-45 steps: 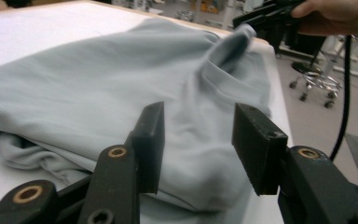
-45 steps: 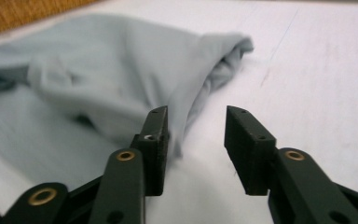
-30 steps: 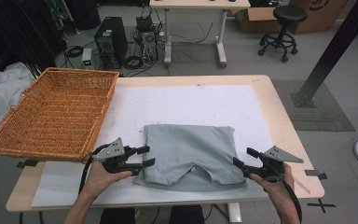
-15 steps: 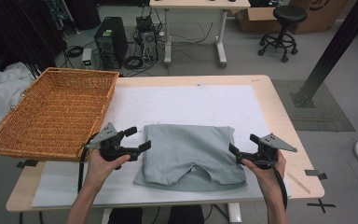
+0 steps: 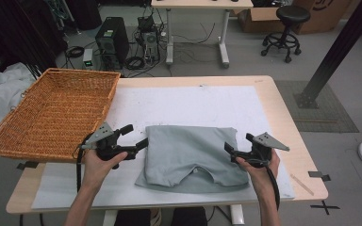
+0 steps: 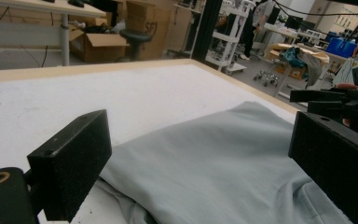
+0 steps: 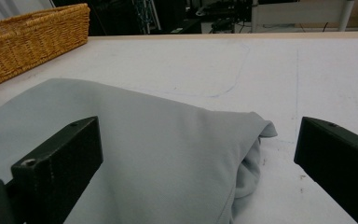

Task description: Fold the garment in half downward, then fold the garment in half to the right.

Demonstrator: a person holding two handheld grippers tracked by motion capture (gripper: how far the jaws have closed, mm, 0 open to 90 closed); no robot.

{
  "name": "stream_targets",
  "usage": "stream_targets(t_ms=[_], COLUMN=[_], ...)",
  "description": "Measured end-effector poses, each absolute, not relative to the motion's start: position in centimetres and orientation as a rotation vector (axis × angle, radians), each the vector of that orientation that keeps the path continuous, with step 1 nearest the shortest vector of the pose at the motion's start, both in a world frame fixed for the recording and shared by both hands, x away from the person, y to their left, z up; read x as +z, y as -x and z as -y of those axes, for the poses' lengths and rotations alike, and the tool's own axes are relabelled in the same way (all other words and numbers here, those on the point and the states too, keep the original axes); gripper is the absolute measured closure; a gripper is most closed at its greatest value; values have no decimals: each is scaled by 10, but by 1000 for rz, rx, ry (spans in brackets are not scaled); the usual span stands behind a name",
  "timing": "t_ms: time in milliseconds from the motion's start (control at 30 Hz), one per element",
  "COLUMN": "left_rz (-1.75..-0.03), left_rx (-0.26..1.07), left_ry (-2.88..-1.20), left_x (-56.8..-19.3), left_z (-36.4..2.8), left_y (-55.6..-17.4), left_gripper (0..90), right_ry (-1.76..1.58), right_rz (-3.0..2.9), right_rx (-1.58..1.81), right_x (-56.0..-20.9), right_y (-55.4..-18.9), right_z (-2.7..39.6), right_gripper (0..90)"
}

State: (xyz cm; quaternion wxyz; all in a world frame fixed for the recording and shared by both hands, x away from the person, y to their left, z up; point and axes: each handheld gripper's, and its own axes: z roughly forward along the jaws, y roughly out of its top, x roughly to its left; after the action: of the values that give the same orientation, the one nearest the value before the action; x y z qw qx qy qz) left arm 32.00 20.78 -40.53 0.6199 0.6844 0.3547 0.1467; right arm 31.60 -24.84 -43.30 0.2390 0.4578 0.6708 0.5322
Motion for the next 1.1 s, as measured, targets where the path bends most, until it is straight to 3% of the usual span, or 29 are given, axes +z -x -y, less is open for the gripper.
stream_targets(t_ms=[367, 567, 700, 1100], left_rz=[-873, -919, -998, -1176], left_rx=[344, 440, 505, 523], left_ry=[-1572, -1575, -1582, -1553], left_x=[-412, -420, -429, -462], left_z=[-205, -201, -199, -185], left_y=[-304, -279, -262, -228], left_gripper=[67, 76, 93, 147], right_ry=[-1206, -1114, -1059, -891], right_rz=[-1862, -1904, -1926, -2107], right_rx=[1462, 1484, 1535, 1590], right_x=[-424, -407, -399, -403], right_y=[-324, -338, -349, -385], right_z=[238, 218, 193, 83], right_gripper=[20, 28, 40, 102])
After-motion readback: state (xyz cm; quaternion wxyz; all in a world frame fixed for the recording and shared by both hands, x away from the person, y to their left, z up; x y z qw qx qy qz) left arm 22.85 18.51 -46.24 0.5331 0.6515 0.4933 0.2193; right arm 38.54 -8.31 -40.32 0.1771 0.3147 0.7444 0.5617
